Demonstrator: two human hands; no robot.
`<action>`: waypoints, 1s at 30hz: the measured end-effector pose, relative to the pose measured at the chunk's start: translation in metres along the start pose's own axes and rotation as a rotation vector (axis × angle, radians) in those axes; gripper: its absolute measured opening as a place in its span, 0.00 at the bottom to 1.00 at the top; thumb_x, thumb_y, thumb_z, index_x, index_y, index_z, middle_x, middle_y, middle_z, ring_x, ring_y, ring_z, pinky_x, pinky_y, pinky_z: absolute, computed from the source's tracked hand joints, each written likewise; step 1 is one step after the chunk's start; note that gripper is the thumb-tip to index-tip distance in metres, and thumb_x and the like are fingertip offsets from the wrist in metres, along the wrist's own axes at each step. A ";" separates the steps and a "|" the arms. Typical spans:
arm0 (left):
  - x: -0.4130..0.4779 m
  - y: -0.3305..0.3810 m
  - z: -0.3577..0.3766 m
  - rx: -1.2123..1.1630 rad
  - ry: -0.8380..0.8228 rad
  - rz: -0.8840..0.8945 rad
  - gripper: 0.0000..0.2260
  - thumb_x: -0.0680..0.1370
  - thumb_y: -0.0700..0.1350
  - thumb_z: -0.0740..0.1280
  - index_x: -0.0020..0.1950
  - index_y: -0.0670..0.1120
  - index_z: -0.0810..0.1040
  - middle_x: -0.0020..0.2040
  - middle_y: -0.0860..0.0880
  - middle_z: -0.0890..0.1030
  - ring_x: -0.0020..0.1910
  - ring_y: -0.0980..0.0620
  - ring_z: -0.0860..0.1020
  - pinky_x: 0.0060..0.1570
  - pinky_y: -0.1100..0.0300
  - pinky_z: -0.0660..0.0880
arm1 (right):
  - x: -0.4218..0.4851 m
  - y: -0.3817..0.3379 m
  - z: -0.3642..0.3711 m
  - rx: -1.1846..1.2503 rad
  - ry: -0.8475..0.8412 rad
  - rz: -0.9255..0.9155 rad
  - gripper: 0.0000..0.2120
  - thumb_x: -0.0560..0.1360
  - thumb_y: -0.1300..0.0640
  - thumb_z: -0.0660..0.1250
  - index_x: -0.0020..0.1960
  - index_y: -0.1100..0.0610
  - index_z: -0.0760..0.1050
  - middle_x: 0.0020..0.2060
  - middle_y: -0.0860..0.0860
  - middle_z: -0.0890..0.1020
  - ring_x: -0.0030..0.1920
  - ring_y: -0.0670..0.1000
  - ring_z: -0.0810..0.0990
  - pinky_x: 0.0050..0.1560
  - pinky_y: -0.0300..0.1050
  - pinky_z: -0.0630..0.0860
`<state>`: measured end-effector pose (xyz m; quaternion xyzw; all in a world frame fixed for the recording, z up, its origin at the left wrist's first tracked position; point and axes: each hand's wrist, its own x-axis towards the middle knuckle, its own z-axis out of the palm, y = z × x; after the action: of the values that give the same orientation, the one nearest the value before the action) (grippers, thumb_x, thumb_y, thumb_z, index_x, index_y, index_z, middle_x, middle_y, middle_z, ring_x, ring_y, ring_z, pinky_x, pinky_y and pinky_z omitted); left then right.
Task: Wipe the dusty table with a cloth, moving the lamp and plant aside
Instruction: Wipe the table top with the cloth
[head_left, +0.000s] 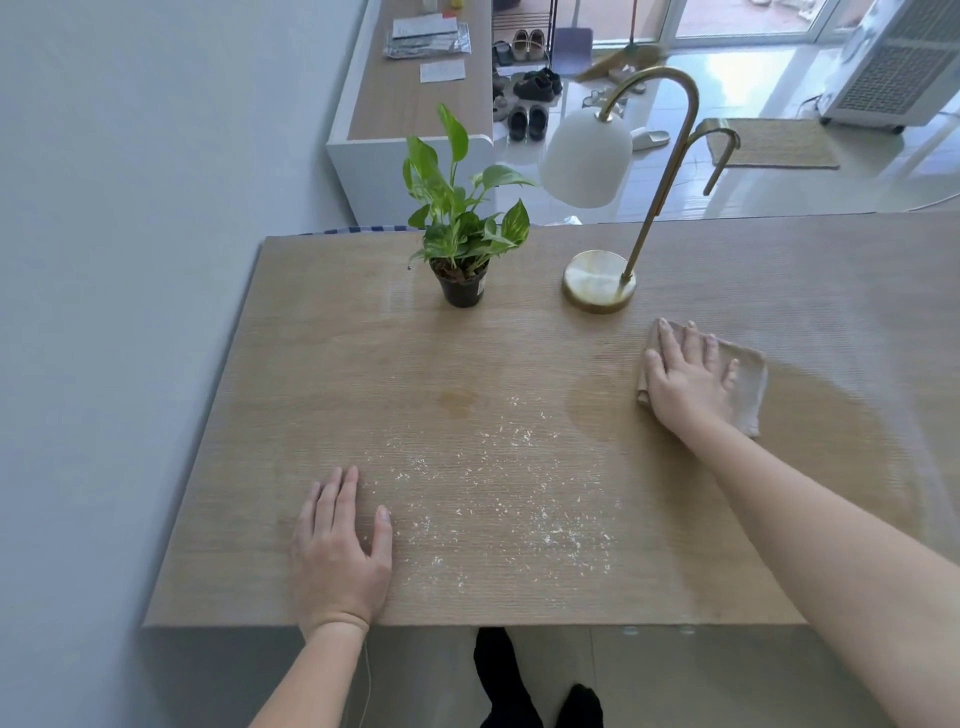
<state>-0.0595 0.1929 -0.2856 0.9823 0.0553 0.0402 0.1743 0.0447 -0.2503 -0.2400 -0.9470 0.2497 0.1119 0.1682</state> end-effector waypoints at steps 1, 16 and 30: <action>0.000 0.001 0.000 0.003 -0.001 0.000 0.31 0.83 0.62 0.55 0.82 0.49 0.70 0.81 0.50 0.71 0.82 0.45 0.64 0.80 0.42 0.64 | 0.002 -0.015 0.004 0.003 -0.015 -0.033 0.28 0.86 0.36 0.41 0.85 0.35 0.42 0.86 0.44 0.41 0.85 0.51 0.37 0.82 0.61 0.33; 0.000 0.000 0.000 0.019 -0.001 -0.010 0.31 0.83 0.63 0.56 0.83 0.50 0.69 0.82 0.51 0.70 0.83 0.47 0.63 0.81 0.43 0.63 | -0.005 -0.009 0.010 -0.017 0.010 -0.046 0.28 0.86 0.36 0.41 0.85 0.34 0.43 0.86 0.44 0.42 0.85 0.50 0.38 0.83 0.60 0.35; -0.001 0.003 -0.002 0.007 0.022 0.004 0.31 0.82 0.62 0.56 0.82 0.48 0.71 0.81 0.48 0.72 0.81 0.44 0.65 0.80 0.43 0.63 | -0.053 0.059 0.003 -0.074 -0.012 -0.120 0.27 0.84 0.33 0.38 0.83 0.29 0.40 0.85 0.40 0.41 0.85 0.47 0.39 0.83 0.58 0.36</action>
<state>-0.0605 0.1907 -0.2825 0.9825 0.0553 0.0513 0.1703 -0.0313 -0.2741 -0.2428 -0.9652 0.1873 0.1163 0.1409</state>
